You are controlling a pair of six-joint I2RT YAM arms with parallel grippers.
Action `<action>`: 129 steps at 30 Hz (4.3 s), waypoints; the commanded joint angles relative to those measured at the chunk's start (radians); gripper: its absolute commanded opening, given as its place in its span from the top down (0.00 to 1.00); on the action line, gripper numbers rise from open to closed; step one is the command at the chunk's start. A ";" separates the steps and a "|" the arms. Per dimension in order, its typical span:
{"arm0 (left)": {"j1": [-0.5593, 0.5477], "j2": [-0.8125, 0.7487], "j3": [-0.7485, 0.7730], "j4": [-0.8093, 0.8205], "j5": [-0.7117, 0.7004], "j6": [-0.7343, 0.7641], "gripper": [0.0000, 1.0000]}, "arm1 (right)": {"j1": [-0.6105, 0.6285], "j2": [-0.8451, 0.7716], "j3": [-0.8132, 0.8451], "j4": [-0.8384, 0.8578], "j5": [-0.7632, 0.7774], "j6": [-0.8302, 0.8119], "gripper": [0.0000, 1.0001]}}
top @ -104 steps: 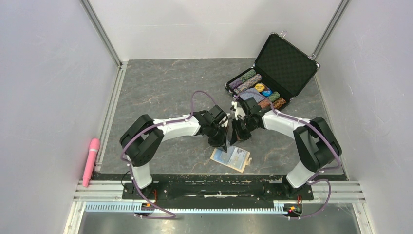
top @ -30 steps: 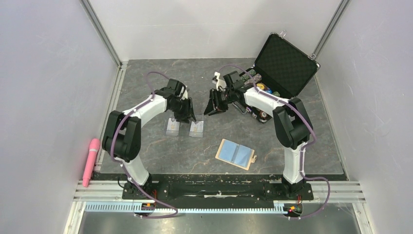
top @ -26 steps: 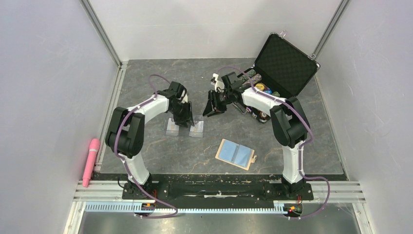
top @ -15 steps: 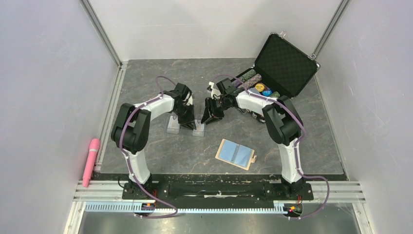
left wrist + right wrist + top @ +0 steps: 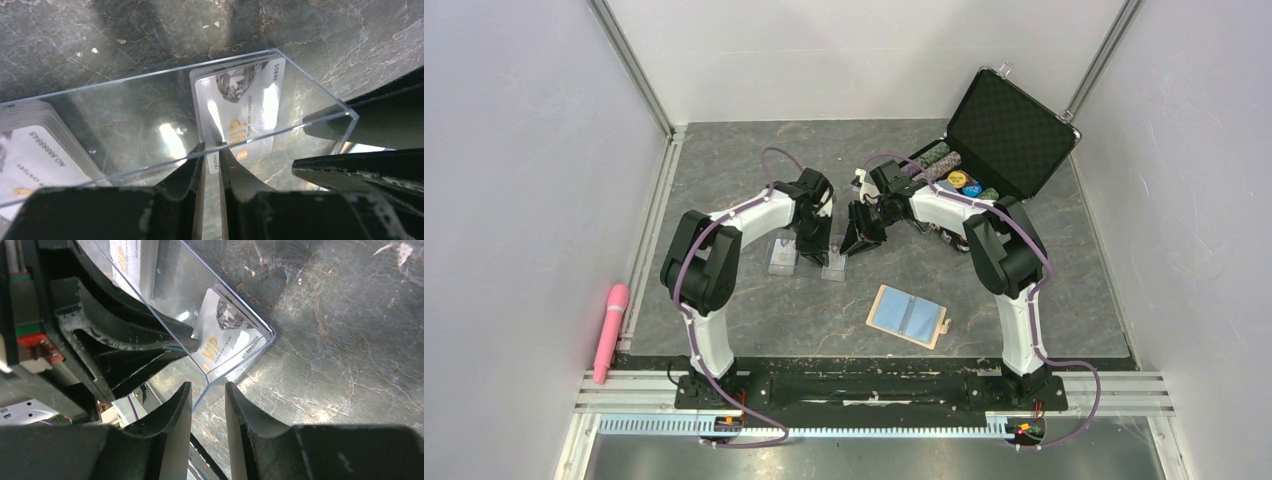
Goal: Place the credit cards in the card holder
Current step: Pick up the credit card from the storage box, then insert the credit card into the card holder.
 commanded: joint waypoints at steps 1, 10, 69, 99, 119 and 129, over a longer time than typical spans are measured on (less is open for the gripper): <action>-0.042 0.013 0.072 -0.045 -0.015 0.059 0.79 | 0.015 -0.007 0.010 0.027 -0.018 -0.003 0.70; -0.092 0.036 0.122 -0.093 -0.077 0.084 0.81 | 0.015 -0.015 -0.006 0.025 -0.016 -0.010 0.71; -0.064 -0.058 0.006 0.093 0.037 -0.110 0.98 | 0.013 -0.059 -0.041 -0.008 -0.002 -0.066 0.75; -0.310 -0.389 -0.296 0.524 0.276 -0.265 0.98 | -0.231 -0.820 -0.768 -0.001 0.231 -0.065 0.43; -0.418 -0.166 -0.270 0.606 0.247 -0.399 0.98 | -0.313 -0.876 -0.971 -0.142 0.151 -0.084 0.53; -0.385 -0.201 -0.289 0.564 0.206 -0.396 0.98 | -0.310 -0.737 -0.852 -0.168 0.183 -0.168 0.76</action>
